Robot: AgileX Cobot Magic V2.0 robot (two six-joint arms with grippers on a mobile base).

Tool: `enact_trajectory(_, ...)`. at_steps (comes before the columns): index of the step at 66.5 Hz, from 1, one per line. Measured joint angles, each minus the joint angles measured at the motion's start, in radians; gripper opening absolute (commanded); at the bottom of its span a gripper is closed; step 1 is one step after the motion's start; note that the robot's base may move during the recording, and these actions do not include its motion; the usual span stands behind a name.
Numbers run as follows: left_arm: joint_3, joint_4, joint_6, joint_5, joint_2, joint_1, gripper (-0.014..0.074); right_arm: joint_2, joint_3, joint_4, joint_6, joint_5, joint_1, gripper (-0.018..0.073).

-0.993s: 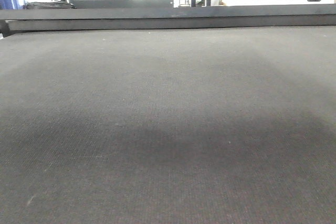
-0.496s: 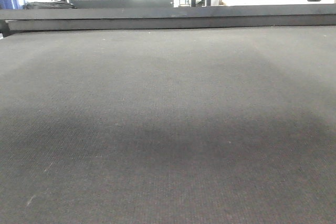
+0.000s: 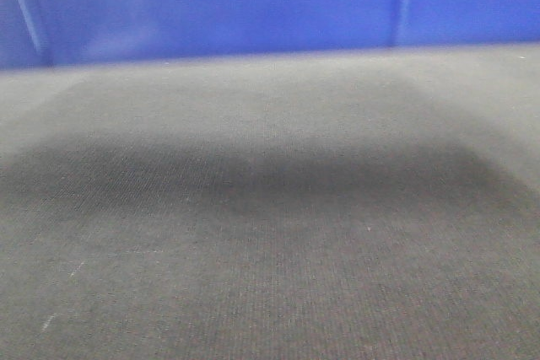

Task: Move blue bin to conveyor side
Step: 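Lower the blue bin onto the conveyor surface with both grippers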

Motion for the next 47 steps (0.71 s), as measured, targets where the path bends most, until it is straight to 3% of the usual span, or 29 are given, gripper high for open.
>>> enact_trajectory(22, 0.000, 0.017, 0.003, -0.007, 0.199, 0.006, 0.0012, 0.209, 0.000, -0.012, 0.002, -0.013, -0.006, -0.0073)
enact_trajectory(30, 0.000, 0.019, 0.004, -0.012, 0.236, 0.008, 0.0113, 0.258, 0.000, -0.012, 0.002, -0.027, -0.006, -0.0036)
enact_trajectory(36, 0.000, 0.023, 0.004, -0.012, 0.249, 0.009, 0.0265, 0.273, 0.000, -0.012, 0.004, -0.029, -0.006, 0.0091)
enact_trajectory(47, -0.017, -0.011, 0.006, -0.071, 0.243, 0.007, 0.0608, 0.273, -0.007, -0.010, 0.000, -0.070, -0.004, 0.0519)
